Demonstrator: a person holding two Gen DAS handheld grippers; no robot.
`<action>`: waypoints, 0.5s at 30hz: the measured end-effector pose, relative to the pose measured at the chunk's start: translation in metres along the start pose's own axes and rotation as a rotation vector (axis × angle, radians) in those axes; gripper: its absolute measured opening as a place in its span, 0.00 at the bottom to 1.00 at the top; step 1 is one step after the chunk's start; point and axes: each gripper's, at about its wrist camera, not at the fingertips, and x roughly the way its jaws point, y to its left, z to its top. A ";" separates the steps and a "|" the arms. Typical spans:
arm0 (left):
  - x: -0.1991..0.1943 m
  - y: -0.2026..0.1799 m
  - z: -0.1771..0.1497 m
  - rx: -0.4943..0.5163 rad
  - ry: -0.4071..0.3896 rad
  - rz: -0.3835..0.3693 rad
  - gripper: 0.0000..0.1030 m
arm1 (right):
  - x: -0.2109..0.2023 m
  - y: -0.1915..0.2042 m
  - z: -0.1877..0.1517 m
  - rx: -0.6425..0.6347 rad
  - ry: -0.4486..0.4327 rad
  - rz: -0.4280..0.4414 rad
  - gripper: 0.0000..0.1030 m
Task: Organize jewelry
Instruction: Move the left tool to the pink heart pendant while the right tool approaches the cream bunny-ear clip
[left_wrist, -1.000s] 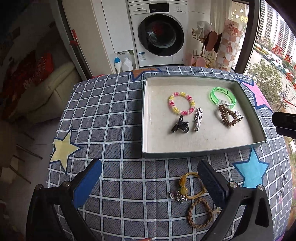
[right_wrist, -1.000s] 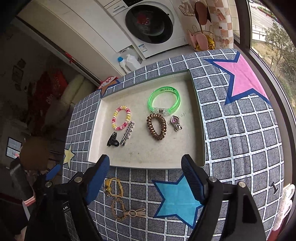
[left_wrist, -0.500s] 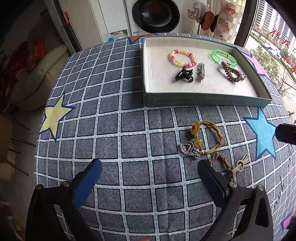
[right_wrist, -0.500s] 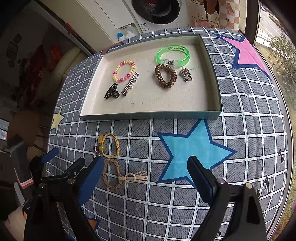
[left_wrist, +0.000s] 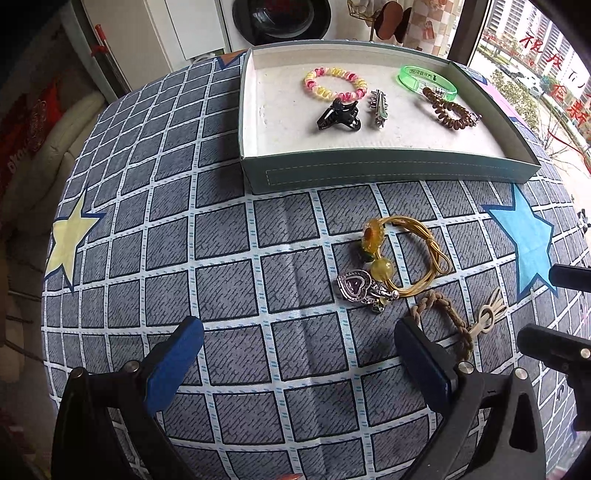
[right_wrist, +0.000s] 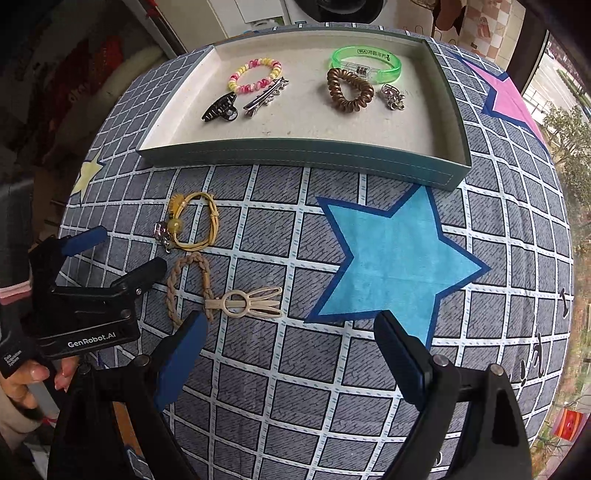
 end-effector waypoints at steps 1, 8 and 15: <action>0.001 -0.001 0.000 0.002 0.000 0.000 1.00 | 0.002 0.003 -0.001 -0.029 0.002 -0.002 0.89; 0.013 -0.008 0.016 -0.007 0.004 -0.001 1.00 | 0.016 0.024 -0.003 -0.277 0.008 -0.037 0.74; 0.023 -0.004 0.034 -0.050 -0.002 -0.001 1.00 | 0.023 0.034 0.004 -0.362 -0.025 -0.038 0.70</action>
